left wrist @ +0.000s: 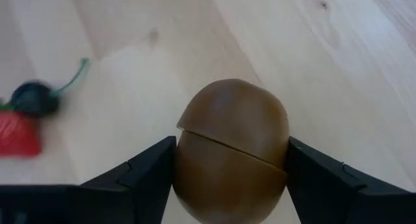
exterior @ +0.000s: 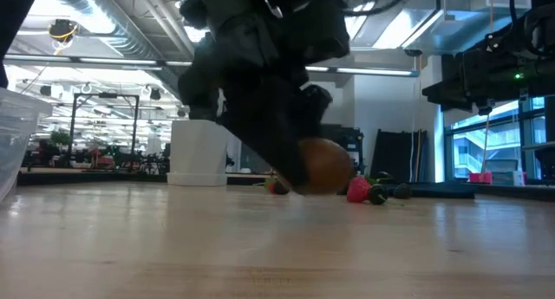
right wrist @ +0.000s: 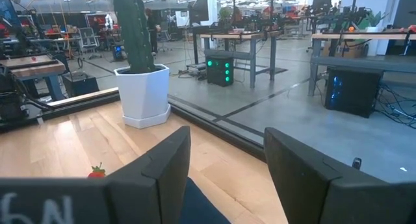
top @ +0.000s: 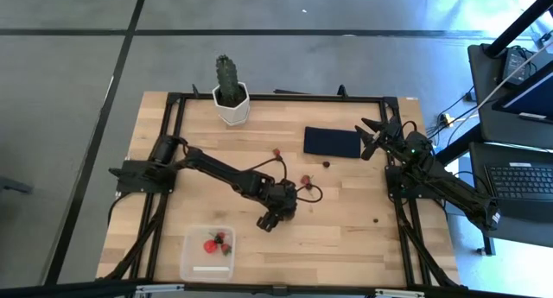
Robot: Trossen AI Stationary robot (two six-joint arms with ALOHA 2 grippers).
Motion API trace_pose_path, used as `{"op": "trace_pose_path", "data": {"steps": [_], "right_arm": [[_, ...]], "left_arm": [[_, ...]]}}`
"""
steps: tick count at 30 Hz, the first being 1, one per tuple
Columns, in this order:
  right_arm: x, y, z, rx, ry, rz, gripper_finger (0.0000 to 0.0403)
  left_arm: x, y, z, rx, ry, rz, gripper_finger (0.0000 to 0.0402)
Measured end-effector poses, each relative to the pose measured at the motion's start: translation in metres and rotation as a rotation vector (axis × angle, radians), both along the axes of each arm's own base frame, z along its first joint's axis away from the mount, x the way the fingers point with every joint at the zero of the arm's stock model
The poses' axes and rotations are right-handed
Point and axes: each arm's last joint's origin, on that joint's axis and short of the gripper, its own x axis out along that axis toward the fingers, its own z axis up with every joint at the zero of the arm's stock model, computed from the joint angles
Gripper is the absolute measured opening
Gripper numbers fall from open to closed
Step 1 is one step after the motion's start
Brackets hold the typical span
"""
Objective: Pick and placing Produce into tupperware
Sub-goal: Put the kiwi in the bin
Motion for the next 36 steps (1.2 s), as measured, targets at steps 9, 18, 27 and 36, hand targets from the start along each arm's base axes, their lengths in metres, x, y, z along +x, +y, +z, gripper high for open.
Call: {"op": "trace_pose_path", "data": {"steps": [9,18,27,36], "right_arm": [[0.0,0.0,0.0,0.011,-0.01,0.0,0.0198],[0.0,0.0,0.0,0.046,-0.037,0.001,0.0198],[0.0,0.0,0.0,0.059,-0.048,0.001,0.0198],[0.0,0.0,0.0,0.067,-0.054,0.002,0.0198]], "left_arm": [[-0.027,0.007,0.035,0.027,0.11,0.129,0.0254],[-0.079,0.004,0.094,-0.042,0.211,0.303,0.0254],[-0.134,-0.043,0.126,-0.193,0.298,0.582,0.0254],[-0.174,-0.112,0.105,-0.239,0.31,0.892,0.0254]]}}
